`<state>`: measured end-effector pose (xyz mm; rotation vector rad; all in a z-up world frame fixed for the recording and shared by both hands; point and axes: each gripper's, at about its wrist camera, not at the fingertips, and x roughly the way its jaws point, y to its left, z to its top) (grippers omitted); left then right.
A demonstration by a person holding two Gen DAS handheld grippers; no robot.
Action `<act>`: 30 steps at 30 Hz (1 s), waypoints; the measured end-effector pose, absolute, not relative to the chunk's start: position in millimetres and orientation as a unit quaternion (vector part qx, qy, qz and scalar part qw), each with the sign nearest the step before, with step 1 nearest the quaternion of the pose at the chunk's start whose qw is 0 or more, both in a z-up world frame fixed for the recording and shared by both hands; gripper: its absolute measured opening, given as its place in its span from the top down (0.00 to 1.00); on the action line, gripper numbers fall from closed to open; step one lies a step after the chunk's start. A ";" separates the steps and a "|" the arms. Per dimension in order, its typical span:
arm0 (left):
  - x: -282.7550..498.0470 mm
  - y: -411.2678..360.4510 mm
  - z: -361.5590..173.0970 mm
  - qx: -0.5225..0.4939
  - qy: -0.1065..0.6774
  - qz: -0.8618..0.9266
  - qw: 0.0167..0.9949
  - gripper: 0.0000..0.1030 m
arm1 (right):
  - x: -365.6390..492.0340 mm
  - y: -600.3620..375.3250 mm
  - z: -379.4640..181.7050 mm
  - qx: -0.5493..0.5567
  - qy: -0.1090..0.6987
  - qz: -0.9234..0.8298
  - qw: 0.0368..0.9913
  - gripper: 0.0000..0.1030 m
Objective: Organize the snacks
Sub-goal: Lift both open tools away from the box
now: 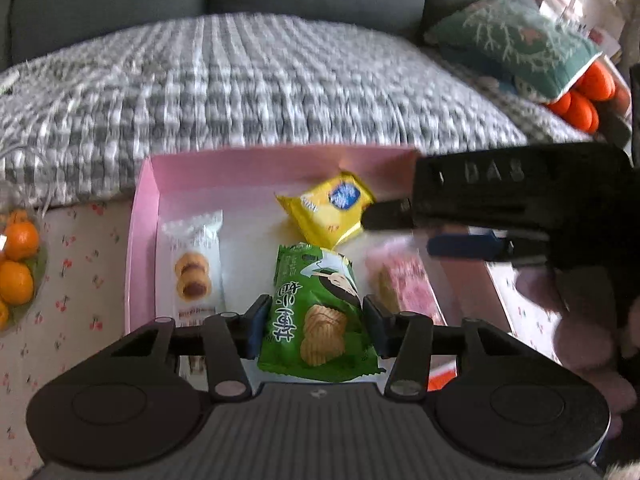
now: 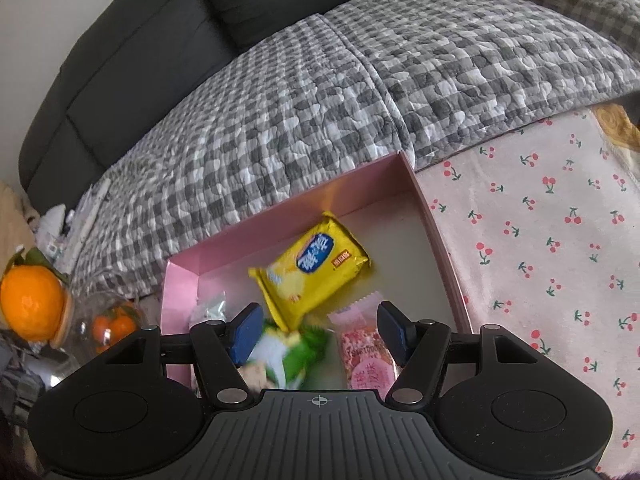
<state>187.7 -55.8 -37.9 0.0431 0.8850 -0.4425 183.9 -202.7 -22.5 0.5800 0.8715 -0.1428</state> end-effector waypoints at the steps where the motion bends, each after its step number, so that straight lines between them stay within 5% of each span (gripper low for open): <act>1: 186.9 -56.1 -39.4 0.025 0.409 -0.211 0.887 0.55 | 182.8 -201.6 -22.0 0.271 0.418 -0.069 0.864 0.38; 4: 183.5 -56.7 -40.3 0.044 0.380 -0.191 0.904 0.37 | 178.9 -199.6 -20.2 0.261 0.424 -0.071 0.864 0.38; 6: 180.0 -55.7 -34.8 0.046 0.367 -0.183 0.911 0.16 | 176.5 -199.1 -18.3 0.257 0.428 -0.072 0.864 0.35; 30: 101.9 -15.0 9.4 0.041 0.425 -0.157 0.890 0.01 | 72.8 -161.5 37.0 0.196 0.444 -0.105 0.868 0.12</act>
